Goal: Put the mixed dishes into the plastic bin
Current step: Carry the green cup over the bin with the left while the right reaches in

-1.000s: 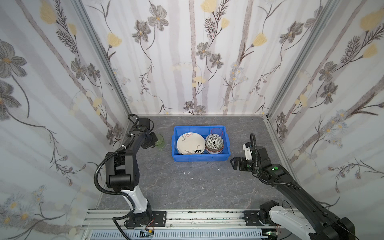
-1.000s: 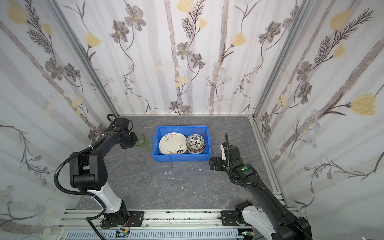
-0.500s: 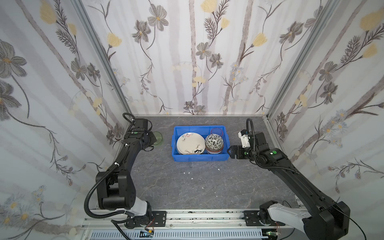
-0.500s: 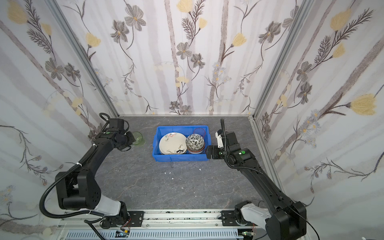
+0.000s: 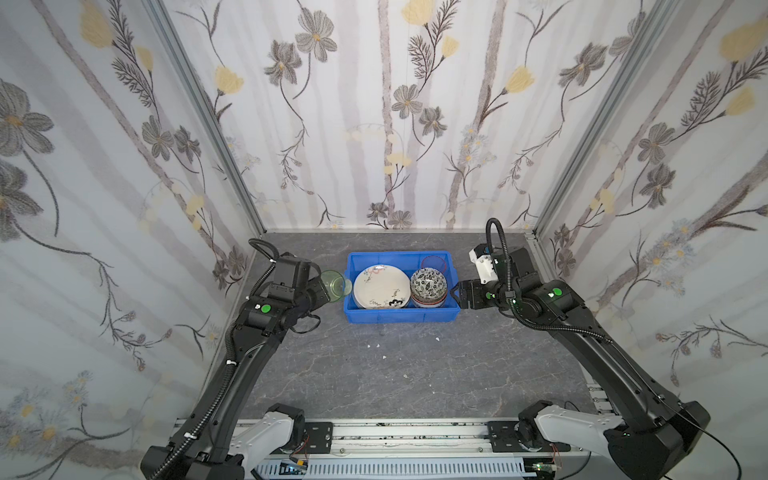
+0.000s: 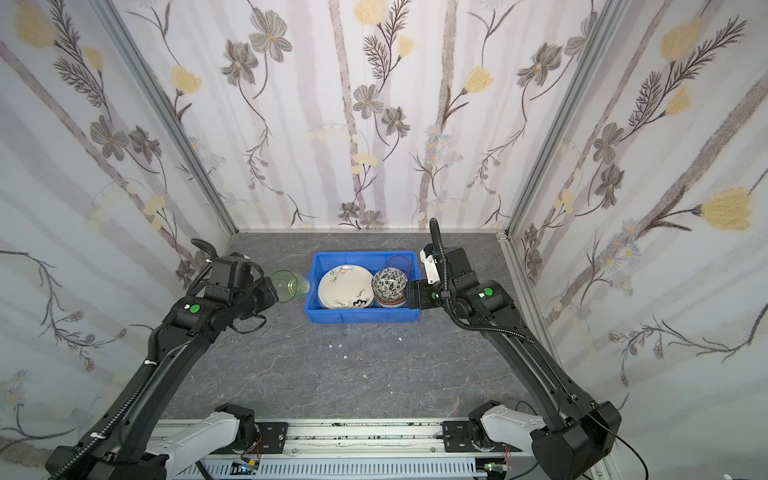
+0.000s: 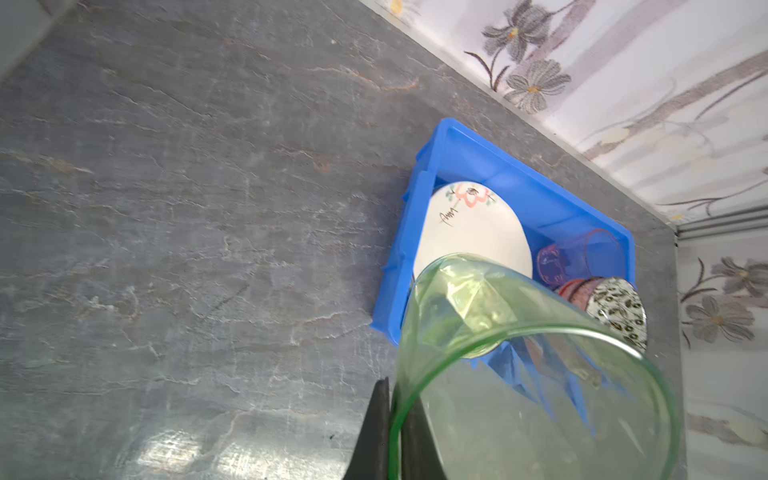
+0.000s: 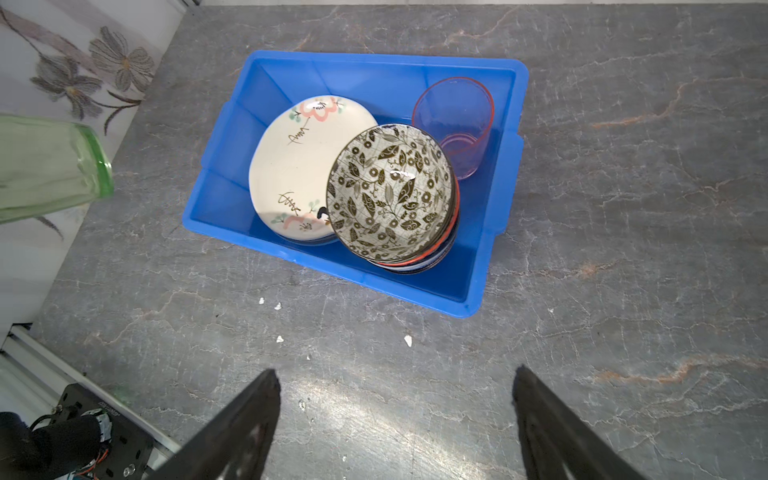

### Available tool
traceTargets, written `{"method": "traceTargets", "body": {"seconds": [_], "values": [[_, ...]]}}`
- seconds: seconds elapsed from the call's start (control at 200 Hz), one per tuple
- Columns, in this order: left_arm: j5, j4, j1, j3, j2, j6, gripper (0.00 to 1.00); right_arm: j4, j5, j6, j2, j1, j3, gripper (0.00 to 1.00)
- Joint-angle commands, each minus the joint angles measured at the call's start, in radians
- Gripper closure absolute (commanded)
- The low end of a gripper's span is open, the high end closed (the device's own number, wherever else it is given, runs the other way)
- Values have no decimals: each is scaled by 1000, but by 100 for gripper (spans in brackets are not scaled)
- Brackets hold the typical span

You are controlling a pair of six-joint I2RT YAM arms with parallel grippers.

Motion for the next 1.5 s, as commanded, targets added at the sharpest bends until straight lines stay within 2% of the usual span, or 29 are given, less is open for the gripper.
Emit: {"method": "traceTargets", "body": {"seconds": [0.0, 0.23, 0.47, 0.714, 0.964, 1.304, 1.499], "values": [[-51, -21, -79, 21, -5, -100, 100, -36, 39, -13, 23, 36, 56, 15], [-132, -20, -262, 115, 79, -159, 100, -83, 82, -1, 69, 130, 173, 18], [-212, -19, -420, 286, 267, -149, 100, -117, 155, 45, 126, 229, 280, 20], [-213, -19, -466, 428, 434, -97, 100, -124, 217, 85, 143, 262, 329, 24], [-208, -20, -496, 533, 534, -68, 100, -130, 255, 113, 166, 267, 361, 30], [-189, -20, -508, 573, 577, -44, 100, -137, 278, 154, 229, 269, 427, 41], [-188, -19, -509, 559, 564, -42, 100, -180, 317, 153, 342, 272, 512, 48]]}}
